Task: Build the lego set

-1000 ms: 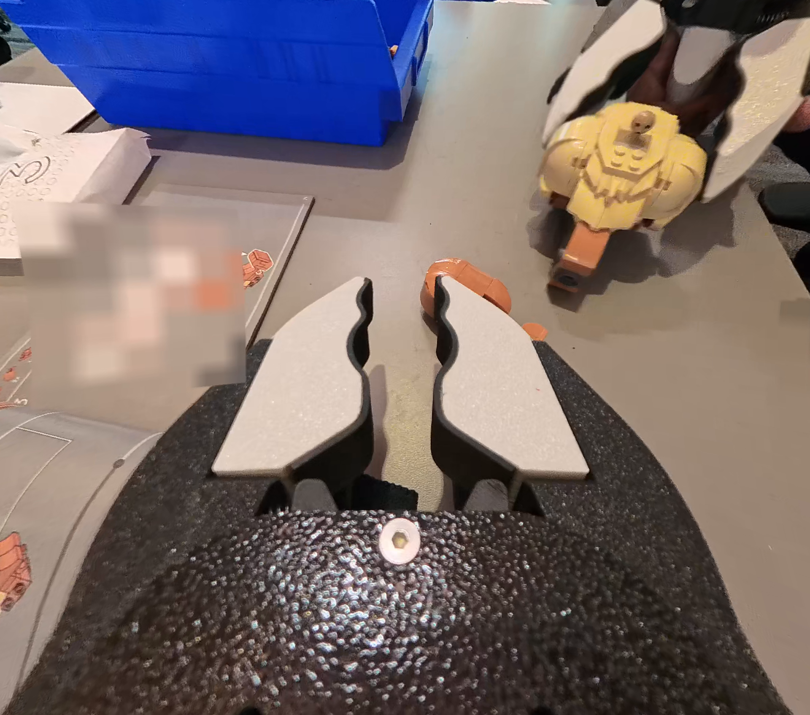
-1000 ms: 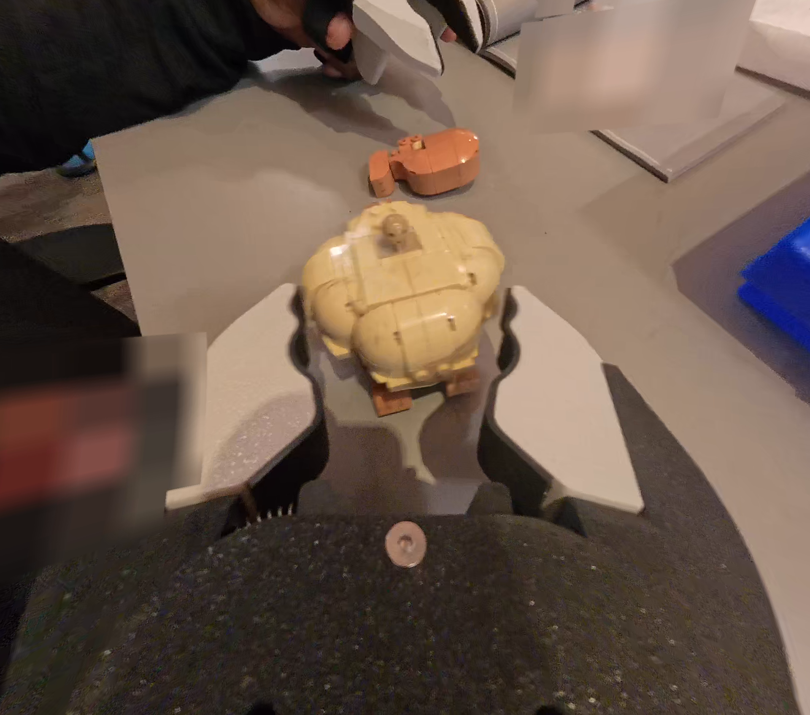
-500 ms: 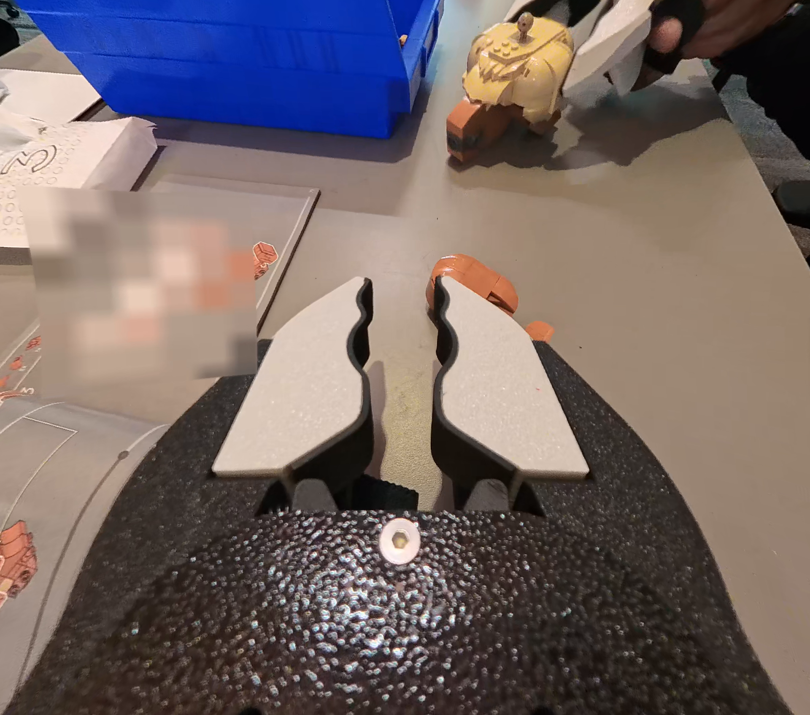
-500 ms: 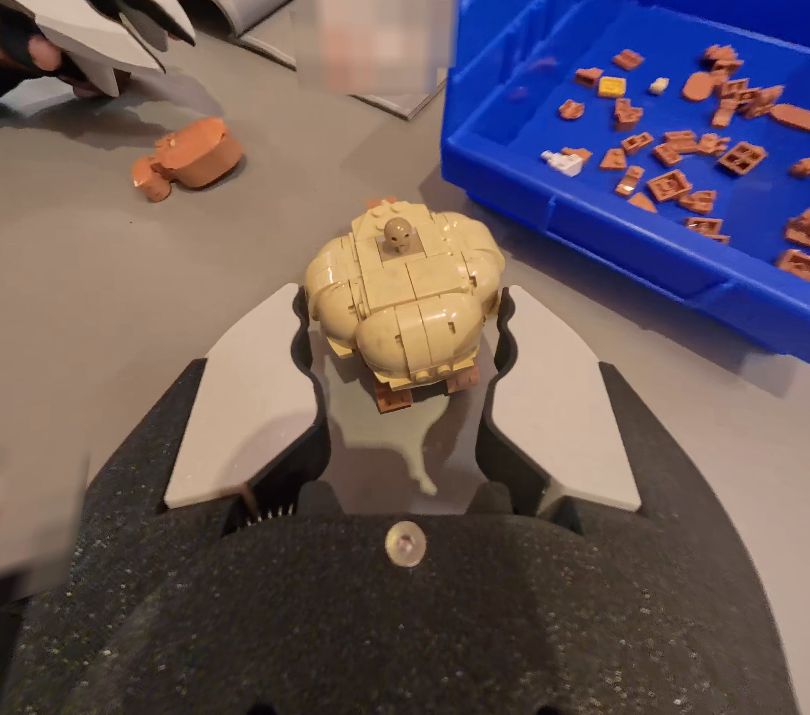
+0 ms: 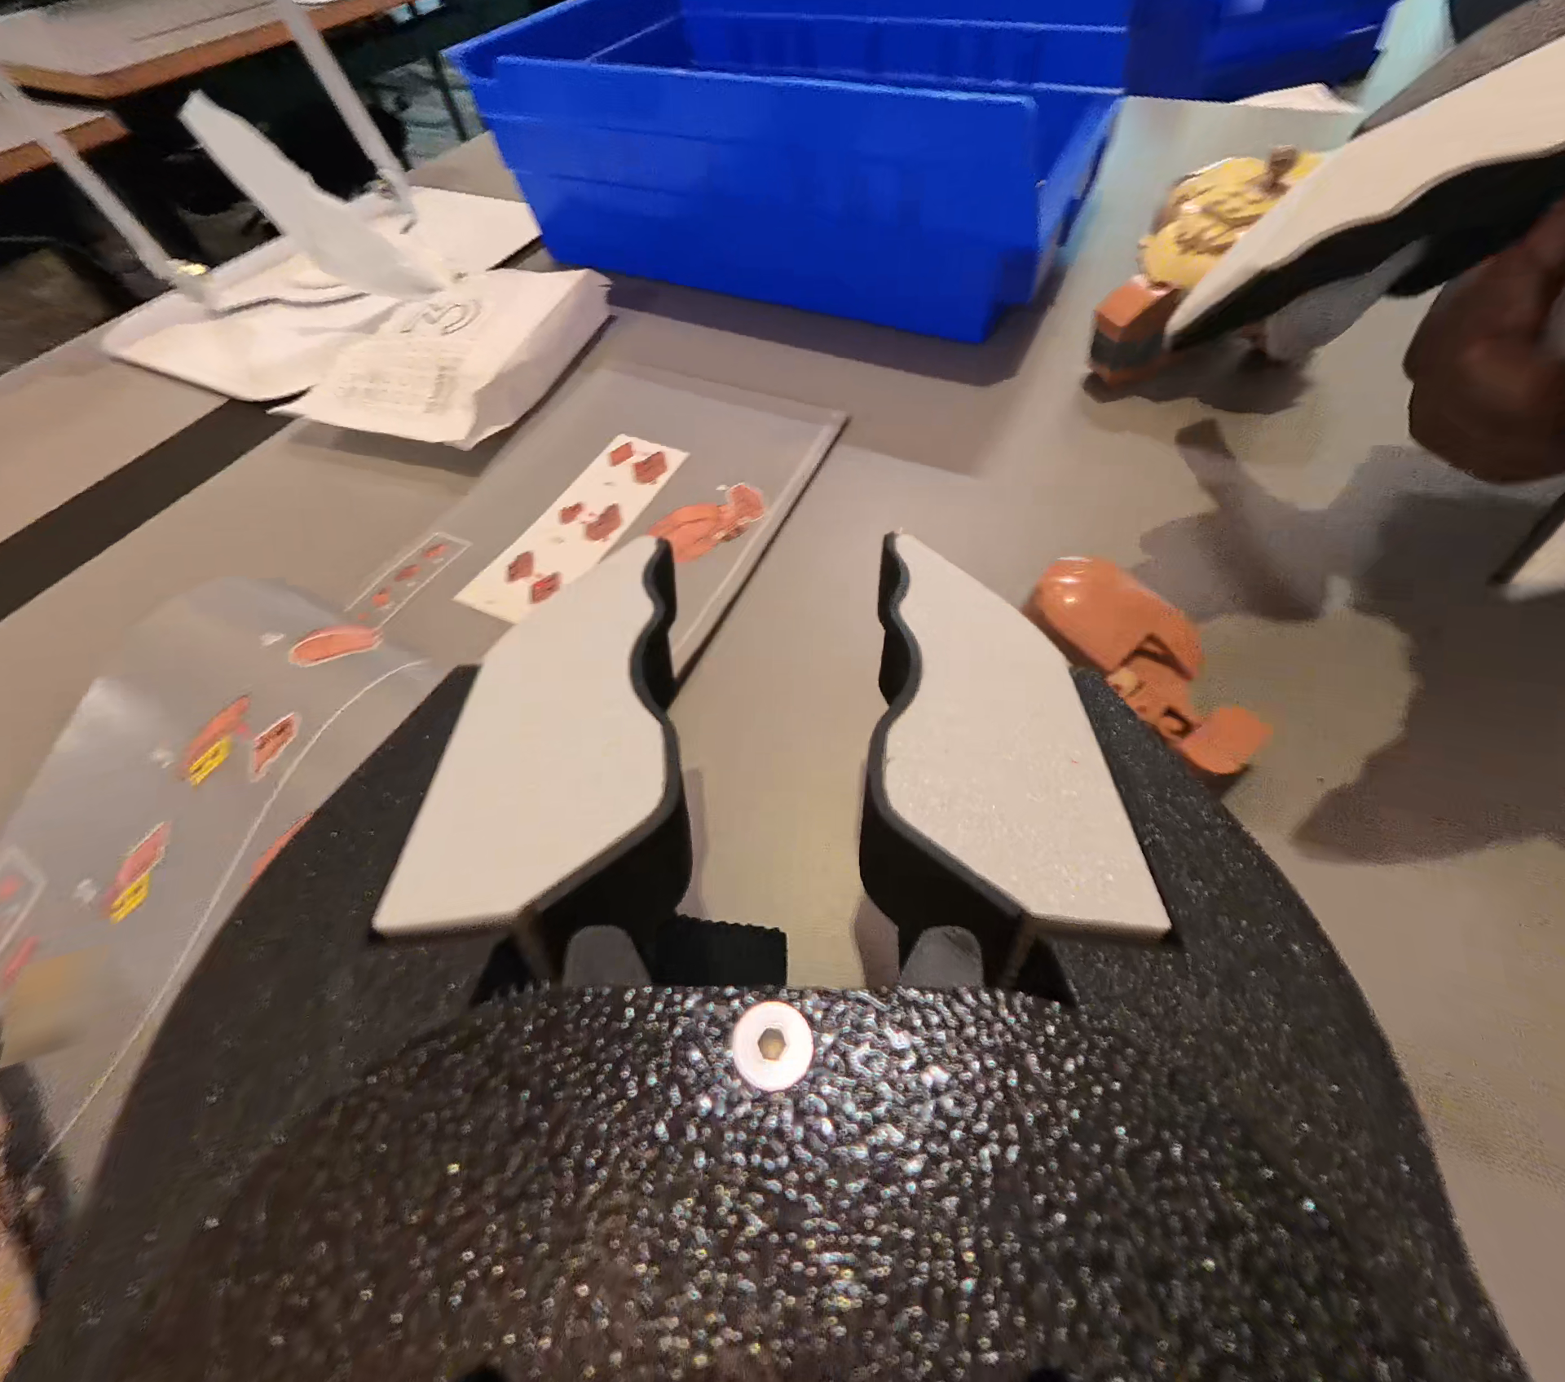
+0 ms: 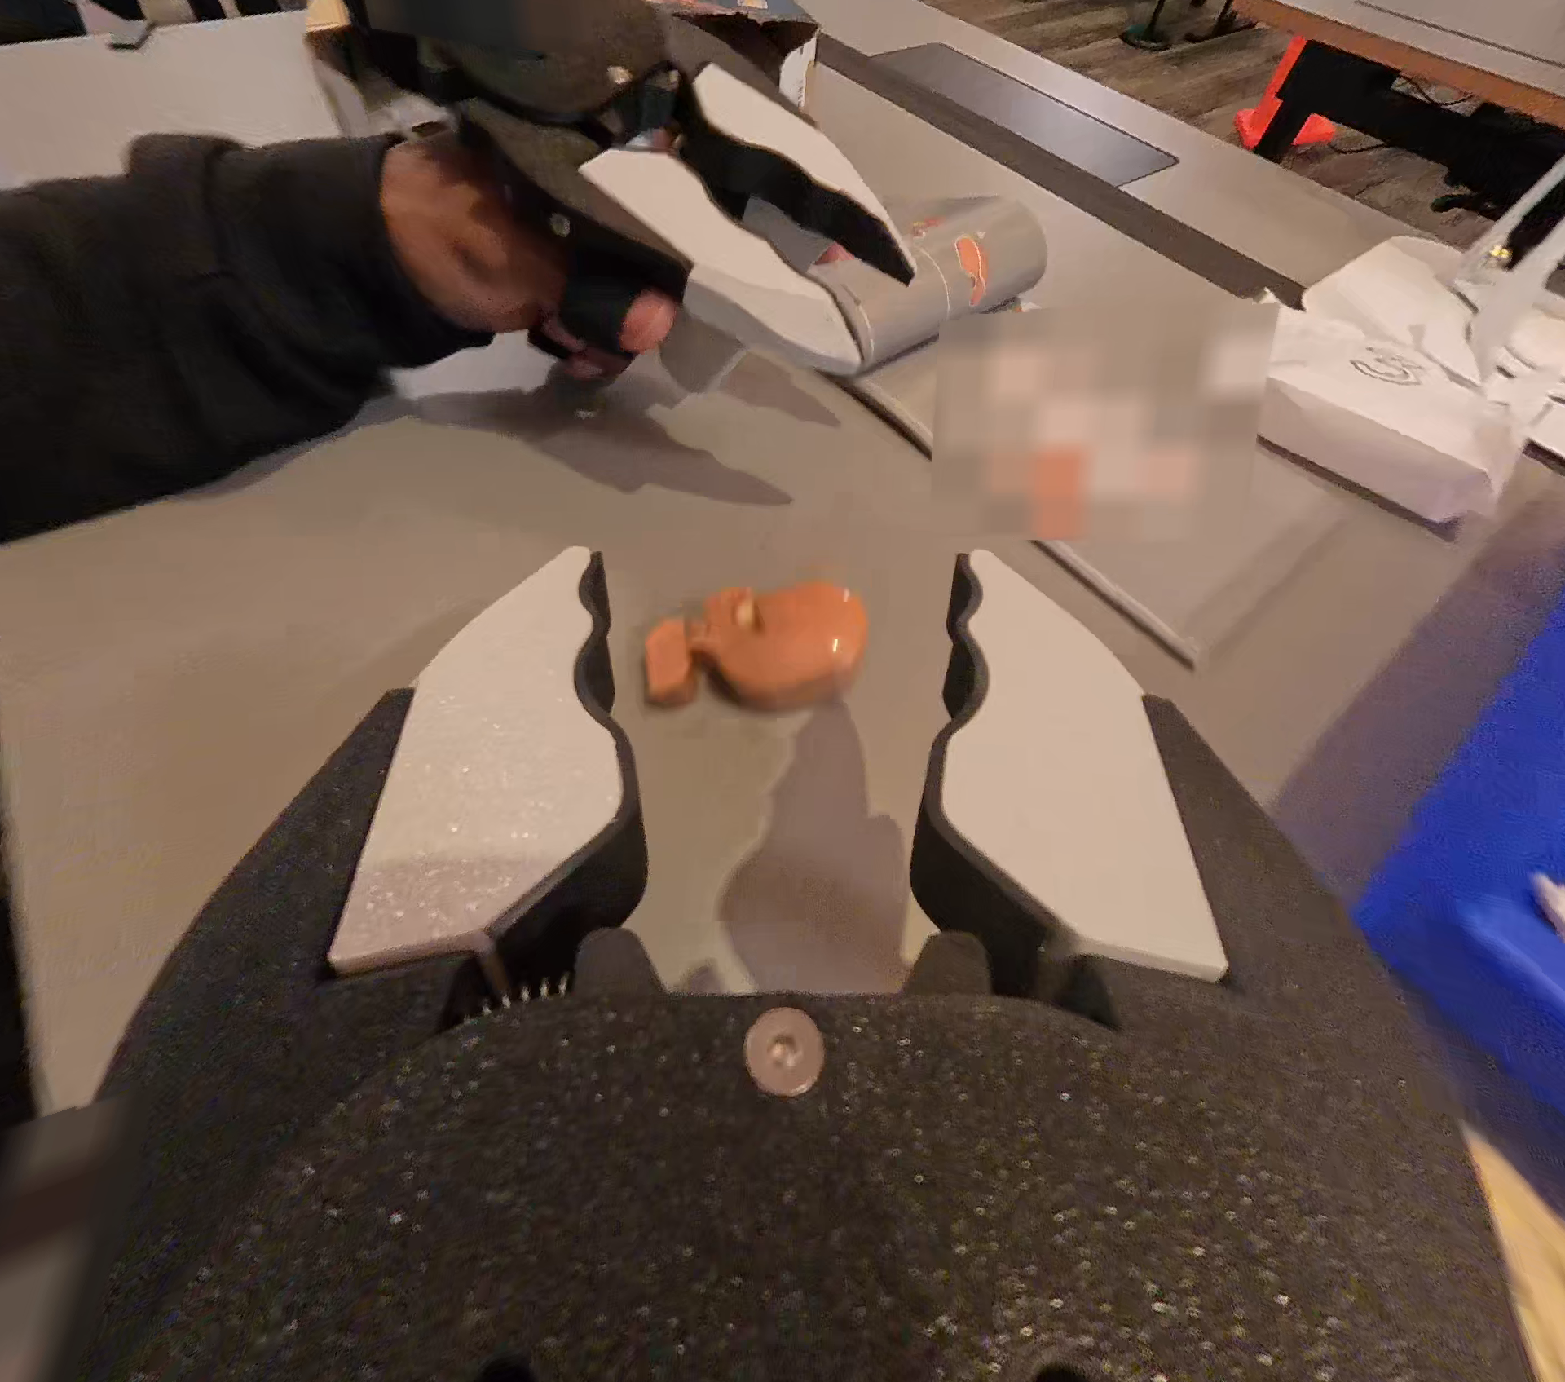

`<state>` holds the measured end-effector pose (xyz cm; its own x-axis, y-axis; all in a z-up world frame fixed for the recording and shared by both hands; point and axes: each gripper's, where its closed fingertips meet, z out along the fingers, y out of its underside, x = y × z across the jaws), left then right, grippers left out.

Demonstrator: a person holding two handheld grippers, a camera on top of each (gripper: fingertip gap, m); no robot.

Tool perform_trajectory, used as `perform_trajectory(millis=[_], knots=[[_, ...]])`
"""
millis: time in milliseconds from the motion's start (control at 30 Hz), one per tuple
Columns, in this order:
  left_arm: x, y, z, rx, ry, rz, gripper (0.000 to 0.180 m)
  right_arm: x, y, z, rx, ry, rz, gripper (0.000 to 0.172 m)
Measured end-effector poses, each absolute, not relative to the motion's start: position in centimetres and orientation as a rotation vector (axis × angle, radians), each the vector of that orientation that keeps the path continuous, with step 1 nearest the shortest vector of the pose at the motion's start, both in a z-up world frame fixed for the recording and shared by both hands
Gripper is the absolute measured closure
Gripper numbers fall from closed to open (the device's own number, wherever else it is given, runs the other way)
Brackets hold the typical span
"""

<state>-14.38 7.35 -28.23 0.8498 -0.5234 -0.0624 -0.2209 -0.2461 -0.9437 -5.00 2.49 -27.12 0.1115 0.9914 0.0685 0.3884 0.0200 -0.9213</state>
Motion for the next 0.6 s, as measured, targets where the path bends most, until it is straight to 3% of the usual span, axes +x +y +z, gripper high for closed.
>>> perform_trajectory(millis=[300, 600], knots=[[-15.5, 7.9, -30.8, -1.959, 0.585, -0.197, 0.133, -10.3, 4.3, -28.9, -1.4, -1.509, 0.873, 0.092], [-12.4, 11.4, -32.3, -2.043, 0.662, -0.119, 0.135, -7.9, 2.6, -28.3, -1.249, -1.524, 0.961, 0.105]])
